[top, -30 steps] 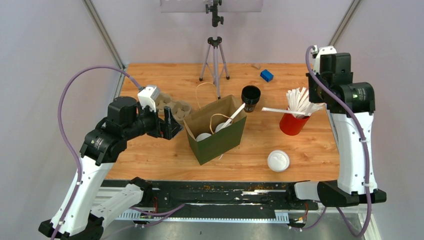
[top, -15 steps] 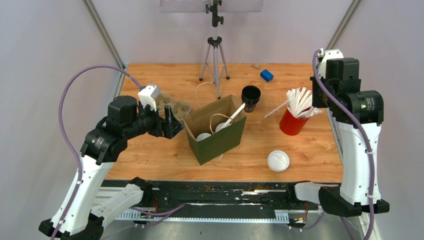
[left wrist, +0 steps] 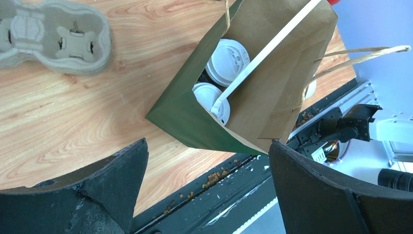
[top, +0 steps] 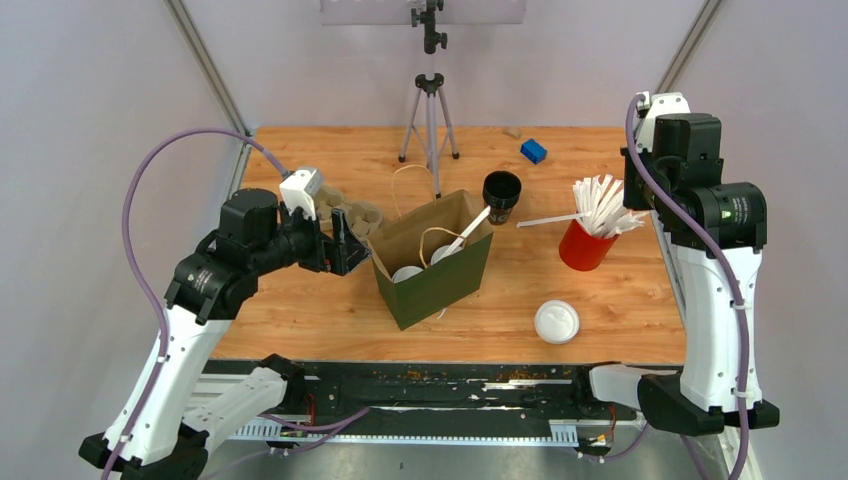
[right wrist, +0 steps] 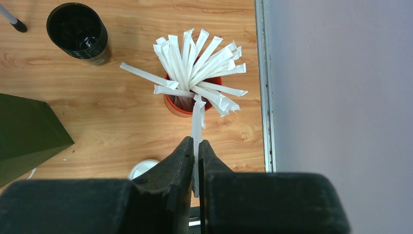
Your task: Pack the takeout coffee
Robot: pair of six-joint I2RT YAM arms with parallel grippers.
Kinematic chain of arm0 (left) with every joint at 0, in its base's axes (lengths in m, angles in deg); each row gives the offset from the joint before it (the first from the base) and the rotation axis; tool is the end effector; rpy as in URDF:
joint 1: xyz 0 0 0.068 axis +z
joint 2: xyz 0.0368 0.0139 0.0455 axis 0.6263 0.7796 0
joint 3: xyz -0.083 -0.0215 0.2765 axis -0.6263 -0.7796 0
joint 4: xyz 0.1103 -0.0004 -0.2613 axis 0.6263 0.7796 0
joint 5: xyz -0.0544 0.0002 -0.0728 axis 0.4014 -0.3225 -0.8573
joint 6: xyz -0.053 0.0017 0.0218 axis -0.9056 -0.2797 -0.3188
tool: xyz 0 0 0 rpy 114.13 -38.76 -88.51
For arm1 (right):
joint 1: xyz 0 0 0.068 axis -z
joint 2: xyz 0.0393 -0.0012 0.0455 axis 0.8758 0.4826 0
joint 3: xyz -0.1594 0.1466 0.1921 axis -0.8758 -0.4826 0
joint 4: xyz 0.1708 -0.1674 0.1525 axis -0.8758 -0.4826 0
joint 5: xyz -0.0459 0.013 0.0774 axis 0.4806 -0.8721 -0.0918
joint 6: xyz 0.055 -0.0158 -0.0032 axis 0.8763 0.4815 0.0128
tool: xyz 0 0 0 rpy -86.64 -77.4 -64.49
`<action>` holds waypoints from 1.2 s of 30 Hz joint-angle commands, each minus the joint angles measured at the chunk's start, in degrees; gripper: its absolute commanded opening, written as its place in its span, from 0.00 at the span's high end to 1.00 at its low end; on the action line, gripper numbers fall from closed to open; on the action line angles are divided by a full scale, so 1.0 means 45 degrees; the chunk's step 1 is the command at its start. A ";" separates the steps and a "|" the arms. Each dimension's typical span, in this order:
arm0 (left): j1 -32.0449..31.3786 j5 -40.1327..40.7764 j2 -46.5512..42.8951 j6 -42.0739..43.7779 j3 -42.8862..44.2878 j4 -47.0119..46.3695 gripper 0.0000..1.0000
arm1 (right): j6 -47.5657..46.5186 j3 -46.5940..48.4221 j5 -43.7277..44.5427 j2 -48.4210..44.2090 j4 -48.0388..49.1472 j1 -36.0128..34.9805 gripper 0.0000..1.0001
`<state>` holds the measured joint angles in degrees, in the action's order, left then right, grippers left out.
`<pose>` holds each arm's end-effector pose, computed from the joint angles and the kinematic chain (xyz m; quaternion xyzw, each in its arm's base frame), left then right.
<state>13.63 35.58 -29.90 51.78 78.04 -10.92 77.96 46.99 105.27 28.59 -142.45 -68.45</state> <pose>0.1377 -0.0771 0.4335 0.0927 0.8559 -0.3096 0.4037 0.1882 0.0127 0.5259 -0.0345 0.8963 -0.1163 0.4265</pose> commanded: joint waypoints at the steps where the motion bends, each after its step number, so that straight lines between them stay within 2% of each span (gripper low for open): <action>1: -0.0076 -0.0069 0.0012 -0.0069 0.0320 -0.0466 0.00 | -0.0093 -0.0067 -0.0187 -0.0105 0.1106 0.0043 0.92; 6: -0.0076 -0.0107 -0.0025 -0.0043 0.0313 -0.0413 0.00 | -0.0381 -0.3332 0.0153 -0.1233 0.4073 0.0043 0.91; 9: -0.0076 -0.0085 -0.0063 0.0003 0.0314 -0.0367 0.00 | -0.0399 -0.5055 -0.0002 -0.1240 0.5169 0.0043 0.91; 21: -0.0076 0.0134 -0.0340 0.0114 0.0214 -0.0208 0.00 | -0.0537 -0.7496 -0.0212 0.0082 0.7600 0.0512 0.87; 30: -0.0076 0.0419 -0.0468 0.0373 0.0281 0.0024 0.00 | -0.0257 -0.7403 -0.0337 0.0591 0.7339 0.0746 0.89; 33: -0.0076 0.0500 -0.0500 0.0383 0.0278 0.0044 0.00 | -0.0447 -0.6436 0.0079 0.0819 0.6446 0.0746 0.89; 36: -0.0076 0.0516 -0.0496 0.0386 0.0311 0.0046 0.00 | -0.0468 -0.4750 0.0699 0.1077 0.4601 0.0729 0.89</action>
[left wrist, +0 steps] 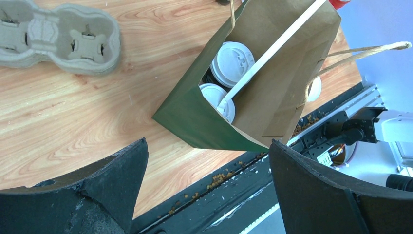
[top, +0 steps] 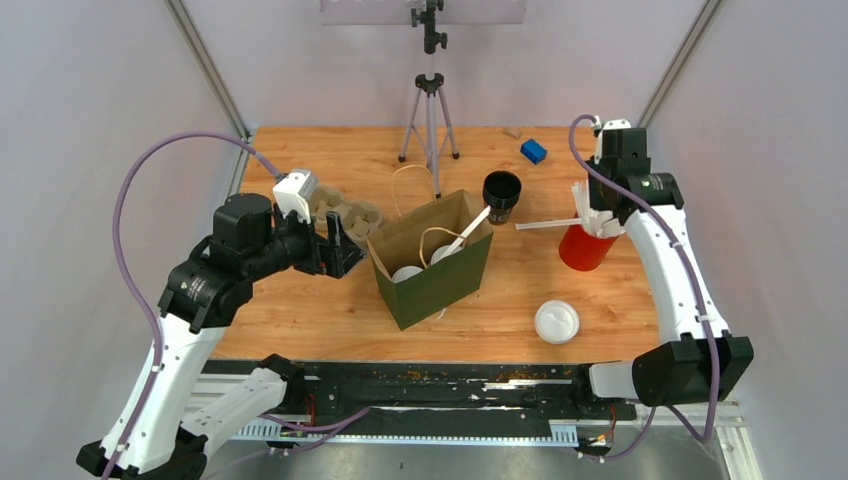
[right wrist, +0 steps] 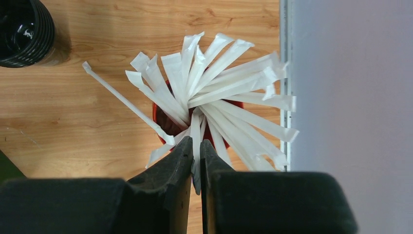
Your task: Pack the takeout coffee
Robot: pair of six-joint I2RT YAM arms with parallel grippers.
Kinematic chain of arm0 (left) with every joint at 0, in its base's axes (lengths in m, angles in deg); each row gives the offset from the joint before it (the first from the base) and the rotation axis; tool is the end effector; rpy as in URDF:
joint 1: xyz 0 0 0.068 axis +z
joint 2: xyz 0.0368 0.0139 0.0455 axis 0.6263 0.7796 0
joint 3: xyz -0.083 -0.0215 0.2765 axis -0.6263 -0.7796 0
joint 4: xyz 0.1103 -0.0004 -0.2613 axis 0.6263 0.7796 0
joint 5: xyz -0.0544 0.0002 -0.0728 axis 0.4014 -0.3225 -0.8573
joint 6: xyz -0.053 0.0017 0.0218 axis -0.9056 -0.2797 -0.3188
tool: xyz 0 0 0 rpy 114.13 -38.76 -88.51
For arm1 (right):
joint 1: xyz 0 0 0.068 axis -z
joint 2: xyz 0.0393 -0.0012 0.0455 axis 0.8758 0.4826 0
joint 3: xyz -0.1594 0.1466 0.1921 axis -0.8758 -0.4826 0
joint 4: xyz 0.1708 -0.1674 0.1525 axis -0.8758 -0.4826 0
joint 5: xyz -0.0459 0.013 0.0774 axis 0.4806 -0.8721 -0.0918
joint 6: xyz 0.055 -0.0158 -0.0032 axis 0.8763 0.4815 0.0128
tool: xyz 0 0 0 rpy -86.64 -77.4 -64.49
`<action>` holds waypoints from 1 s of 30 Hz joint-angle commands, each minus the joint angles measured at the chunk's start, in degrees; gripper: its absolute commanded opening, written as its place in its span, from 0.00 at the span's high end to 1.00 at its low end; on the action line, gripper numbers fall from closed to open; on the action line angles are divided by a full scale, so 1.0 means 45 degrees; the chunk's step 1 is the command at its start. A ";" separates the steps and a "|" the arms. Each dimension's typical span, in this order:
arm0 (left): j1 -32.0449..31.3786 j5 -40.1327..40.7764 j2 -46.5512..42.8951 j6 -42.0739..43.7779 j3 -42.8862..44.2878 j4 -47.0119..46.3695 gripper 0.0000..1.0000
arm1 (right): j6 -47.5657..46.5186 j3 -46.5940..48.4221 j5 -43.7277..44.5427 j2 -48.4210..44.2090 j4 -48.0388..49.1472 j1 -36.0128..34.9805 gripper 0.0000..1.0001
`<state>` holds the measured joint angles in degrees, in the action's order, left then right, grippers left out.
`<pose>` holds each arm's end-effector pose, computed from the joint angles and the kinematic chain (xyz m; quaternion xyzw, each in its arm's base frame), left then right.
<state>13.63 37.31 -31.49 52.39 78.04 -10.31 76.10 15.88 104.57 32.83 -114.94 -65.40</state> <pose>0.1298 -0.0721 0.4360 0.0906 0.8531 -0.2983 0.4183 0.2921 0.0109 0.3824 -0.0387 0.9231 -0.1313 0.3594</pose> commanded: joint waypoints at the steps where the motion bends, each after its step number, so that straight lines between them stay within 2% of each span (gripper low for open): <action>1: -0.0076 0.0141 -0.0134 0.0250 0.0301 -0.0090 0.00 | 0.0034 0.2707 0.0972 0.0130 -0.2115 0.0059 0.88; 6: -0.0076 0.0135 -0.0023 0.0270 0.0388 0.0024 0.00 | 0.0620 0.5458 0.1054 0.0032 -0.4452 0.0064 0.86; 10: -0.0086 -0.0041 0.0171 0.0242 0.0520 0.0057 0.00 | 0.1030 0.7292 0.0356 0.0077 -0.5798 0.0063 0.87; 17: -0.0075 -0.0073 0.0277 0.0202 0.0515 0.0097 0.00 | 0.1736 1.0289 -0.0307 0.0320 -0.7398 0.0046 0.88; 20: -0.0077 -0.0121 0.0323 0.0144 0.0467 0.0012 0.00 | 0.1760 1.0918 -0.0350 0.0222 -0.7650 0.0051 0.88; 22: -0.0076 -0.0177 0.0342 0.0100 0.0421 -0.0089 0.00 | 0.1555 1.0434 -0.0124 -0.0158 -0.7078 0.0049 0.90; 26: -0.0076 -0.0315 0.0382 0.0041 0.0401 -0.0199 0.00 | 0.1605 0.7304 -0.0582 -0.1938 -0.4557 0.0037 0.91; 30: -0.0081 -0.0213 0.0347 0.0064 0.0428 -0.0140 0.00 | 0.1833 0.5227 -0.1931 -0.2327 -0.3628 0.0046 0.85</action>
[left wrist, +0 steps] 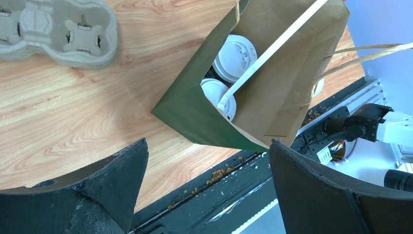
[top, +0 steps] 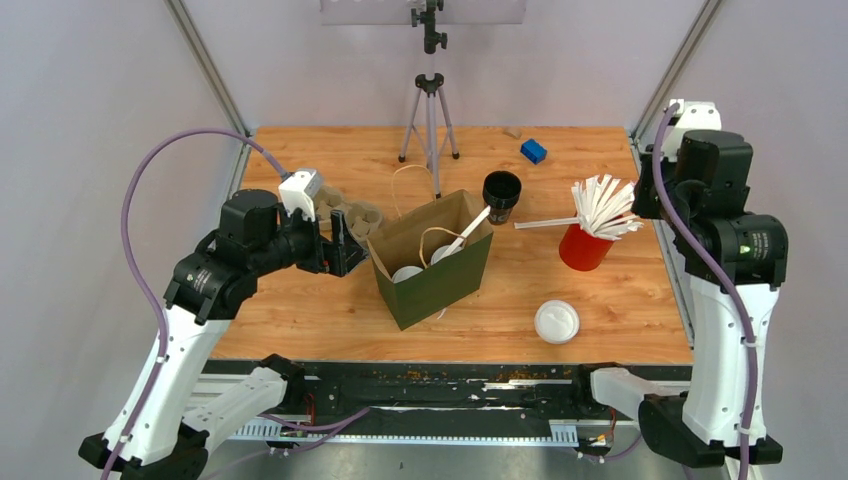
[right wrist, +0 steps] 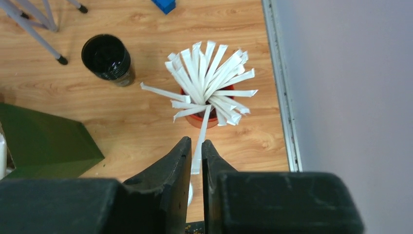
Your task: Pack the takeout coffee
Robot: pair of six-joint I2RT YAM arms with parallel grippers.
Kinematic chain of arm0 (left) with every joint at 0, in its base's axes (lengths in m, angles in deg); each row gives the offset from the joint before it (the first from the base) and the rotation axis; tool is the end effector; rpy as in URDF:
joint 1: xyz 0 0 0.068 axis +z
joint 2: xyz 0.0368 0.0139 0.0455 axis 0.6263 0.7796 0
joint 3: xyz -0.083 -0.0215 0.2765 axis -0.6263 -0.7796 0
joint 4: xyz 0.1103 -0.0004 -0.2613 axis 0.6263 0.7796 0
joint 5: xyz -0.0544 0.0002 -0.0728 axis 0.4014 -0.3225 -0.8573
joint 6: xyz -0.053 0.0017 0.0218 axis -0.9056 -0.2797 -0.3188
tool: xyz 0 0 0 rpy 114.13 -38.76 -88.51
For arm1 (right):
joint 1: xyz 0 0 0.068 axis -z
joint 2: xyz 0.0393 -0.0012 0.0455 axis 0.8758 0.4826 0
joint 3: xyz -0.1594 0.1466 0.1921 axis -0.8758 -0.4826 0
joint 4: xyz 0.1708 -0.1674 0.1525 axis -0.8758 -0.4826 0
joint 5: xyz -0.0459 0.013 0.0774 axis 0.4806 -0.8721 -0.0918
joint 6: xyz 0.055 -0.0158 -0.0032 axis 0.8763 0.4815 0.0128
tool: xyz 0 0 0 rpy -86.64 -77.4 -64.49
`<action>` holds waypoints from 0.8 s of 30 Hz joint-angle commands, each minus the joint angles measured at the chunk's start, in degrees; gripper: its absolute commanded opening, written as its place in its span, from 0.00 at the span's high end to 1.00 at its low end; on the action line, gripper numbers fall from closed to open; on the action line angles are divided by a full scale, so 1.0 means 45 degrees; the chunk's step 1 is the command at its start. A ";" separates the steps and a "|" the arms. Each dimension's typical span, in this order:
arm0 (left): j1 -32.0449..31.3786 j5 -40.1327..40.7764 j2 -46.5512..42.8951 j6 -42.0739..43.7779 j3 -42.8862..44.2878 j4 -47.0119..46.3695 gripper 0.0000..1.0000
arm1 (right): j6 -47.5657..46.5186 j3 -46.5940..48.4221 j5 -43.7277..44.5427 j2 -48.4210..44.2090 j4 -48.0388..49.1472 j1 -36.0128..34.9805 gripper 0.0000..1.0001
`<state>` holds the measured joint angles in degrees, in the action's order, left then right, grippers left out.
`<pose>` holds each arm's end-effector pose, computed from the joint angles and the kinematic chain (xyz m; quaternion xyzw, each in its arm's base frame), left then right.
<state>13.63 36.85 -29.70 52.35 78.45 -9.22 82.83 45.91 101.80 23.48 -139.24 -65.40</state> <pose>0.1370 -0.0759 0.4323 0.0902 0.8633 -0.2955 0.3990 0.1582 0.0028 0.5395 0.0216 0.8711 -0.0770 0.4846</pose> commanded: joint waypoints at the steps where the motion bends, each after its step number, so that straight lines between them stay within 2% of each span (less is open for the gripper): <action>1: -0.0077 -0.0108 -0.0066 0.0086 0.0326 -0.0373 0.00 | 0.0322 -0.2009 -0.1825 -0.0277 0.1969 0.0046 0.83; 3: -0.0081 -0.0108 -0.0106 0.0103 0.0270 -0.0353 0.00 | 0.0271 -0.3104 -0.3226 -0.0254 0.2564 -0.0024 0.80; 5: -0.0076 -0.0088 -0.0139 0.0090 0.0203 -0.0367 0.00 | 0.0053 -0.3809 -0.3774 -0.0090 0.3204 -0.0447 0.76; 7: -0.0077 -0.0103 -0.0166 0.0080 0.0192 -0.0372 0.00 | -0.1106 -0.4511 -0.4193 0.0100 0.3927 -0.0918 0.69; 9: -0.0076 -0.0131 -0.0150 0.0068 0.0211 -0.0372 0.00 | -0.2583 -0.4702 -0.4603 0.0663 0.4327 -0.1312 0.66; 12: -0.0076 -0.0099 -0.0201 0.0084 0.0262 -0.0341 0.00 | -0.5086 -0.4148 -0.3681 0.1846 0.4583 -0.2245 0.61; 15: -0.0074 -0.0034 -0.0297 0.0160 0.0384 -0.0105 0.00 | -0.6967 -0.3453 -0.3511 0.3401 0.4319 -0.2477 0.60; 20: -0.0077 0.0045 -0.0582 0.0261 0.0508 0.0102 0.00 | -0.8271 -0.2364 -0.2802 0.5851 0.3531 -0.2647 0.65; 24: -0.0076 0.0234 -0.0590 0.0616 0.1134 0.0653 0.00 | -0.9984 -0.2300 -0.2234 0.7048 0.2661 -0.3144 0.59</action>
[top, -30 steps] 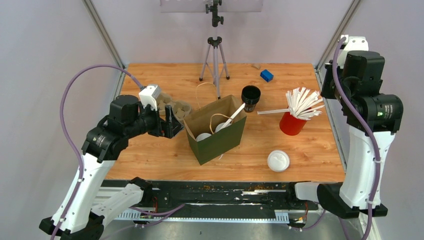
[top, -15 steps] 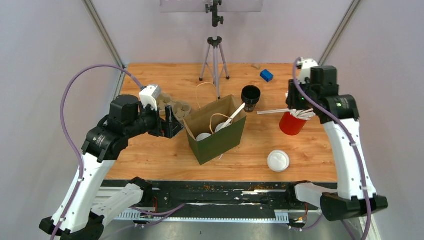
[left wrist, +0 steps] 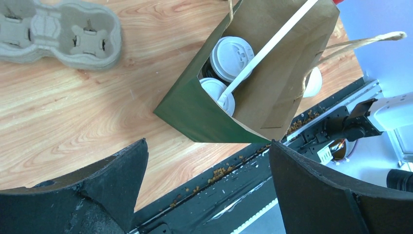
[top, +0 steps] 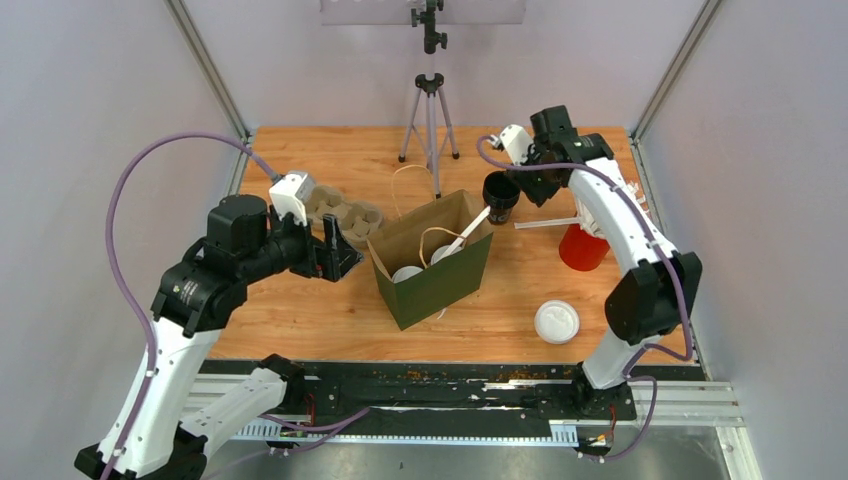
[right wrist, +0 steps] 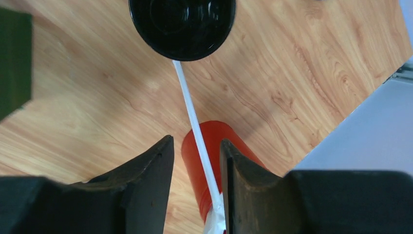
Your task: Pack the takeout coffee
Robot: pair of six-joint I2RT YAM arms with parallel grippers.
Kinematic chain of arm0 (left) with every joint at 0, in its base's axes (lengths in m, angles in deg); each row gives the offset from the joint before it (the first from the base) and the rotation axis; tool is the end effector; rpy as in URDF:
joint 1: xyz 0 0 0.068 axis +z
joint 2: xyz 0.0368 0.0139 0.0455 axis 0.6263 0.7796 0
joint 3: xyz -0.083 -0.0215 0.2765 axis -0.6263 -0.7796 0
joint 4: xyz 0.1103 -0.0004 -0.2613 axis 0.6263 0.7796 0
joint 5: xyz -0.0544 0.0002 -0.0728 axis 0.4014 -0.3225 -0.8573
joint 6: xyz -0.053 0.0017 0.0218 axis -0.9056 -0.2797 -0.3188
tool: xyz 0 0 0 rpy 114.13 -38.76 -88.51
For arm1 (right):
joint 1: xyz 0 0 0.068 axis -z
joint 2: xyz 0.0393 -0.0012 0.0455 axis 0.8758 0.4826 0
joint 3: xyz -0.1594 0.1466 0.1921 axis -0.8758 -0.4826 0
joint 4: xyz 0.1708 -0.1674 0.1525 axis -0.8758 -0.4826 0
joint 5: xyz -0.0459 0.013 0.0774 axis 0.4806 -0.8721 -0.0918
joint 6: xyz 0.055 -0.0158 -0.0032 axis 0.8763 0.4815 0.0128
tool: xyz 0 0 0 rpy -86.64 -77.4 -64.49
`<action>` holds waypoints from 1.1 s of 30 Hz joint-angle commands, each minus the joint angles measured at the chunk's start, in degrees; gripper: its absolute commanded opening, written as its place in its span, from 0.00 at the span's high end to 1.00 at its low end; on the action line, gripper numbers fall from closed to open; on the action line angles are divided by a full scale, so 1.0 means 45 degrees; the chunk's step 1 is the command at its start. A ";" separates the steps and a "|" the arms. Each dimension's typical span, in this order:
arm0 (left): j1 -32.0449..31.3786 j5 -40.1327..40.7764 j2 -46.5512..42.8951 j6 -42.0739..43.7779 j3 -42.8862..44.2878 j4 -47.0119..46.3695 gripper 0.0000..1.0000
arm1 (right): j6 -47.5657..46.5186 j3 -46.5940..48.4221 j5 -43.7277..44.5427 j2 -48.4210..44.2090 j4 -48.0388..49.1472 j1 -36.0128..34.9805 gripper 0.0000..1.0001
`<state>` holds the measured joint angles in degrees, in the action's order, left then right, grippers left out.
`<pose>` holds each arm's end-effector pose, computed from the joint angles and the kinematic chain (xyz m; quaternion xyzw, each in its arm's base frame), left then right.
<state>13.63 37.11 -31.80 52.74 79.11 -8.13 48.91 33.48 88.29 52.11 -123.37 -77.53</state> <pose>0.1243 -0.0697 0.4388 0.0935 0.8561 -0.2965 0.4129 0.3579 0.1058 0.3685 -0.4089 0.8680 -0.0345 0.2797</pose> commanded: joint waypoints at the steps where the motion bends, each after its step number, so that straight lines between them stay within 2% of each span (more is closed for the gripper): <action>1: -0.0076 0.0216 -0.0104 0.0635 0.1161 0.0568 0.00 | -0.2915 0.0385 0.1020 0.0886 -0.1087 -0.0555 0.58; 7: -0.0076 0.0646 -0.0331 0.1126 0.1243 0.0915 0.00 | -0.3936 0.0035 0.2822 0.1731 -0.1385 -0.0676 0.55; 12: -0.0076 0.1169 -0.0543 0.1279 0.1477 0.0877 0.00 | -0.4790 -0.0789 0.3695 0.1564 -0.1341 -0.0595 0.53; 16: -0.0076 0.1701 -0.0545 0.1440 0.1790 0.0891 0.00 | -0.5330 -0.1586 0.3863 0.1473 -0.1050 -0.0361 0.50; 24: -0.0066 0.2024 -0.0718 0.1352 0.1617 0.0631 0.00 | -0.5822 -0.1675 0.4034 0.1692 -0.0815 -0.0329 0.50; 29: -0.0076 0.2176 -0.0726 0.1440 0.1622 0.0652 0.00 | -0.5892 -0.1843 0.4191 0.1618 -0.0797 -0.0323 0.53; 33: -0.0081 0.2234 -0.0738 0.1477 0.1623 0.0655 0.00 | -0.5991 -0.2147 0.4193 0.1423 -0.0839 -0.0324 0.61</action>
<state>13.63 46.31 -34.84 57.83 85.42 -3.62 23.84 25.13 105.84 60.09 -127.35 -78.95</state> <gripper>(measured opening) 0.998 0.408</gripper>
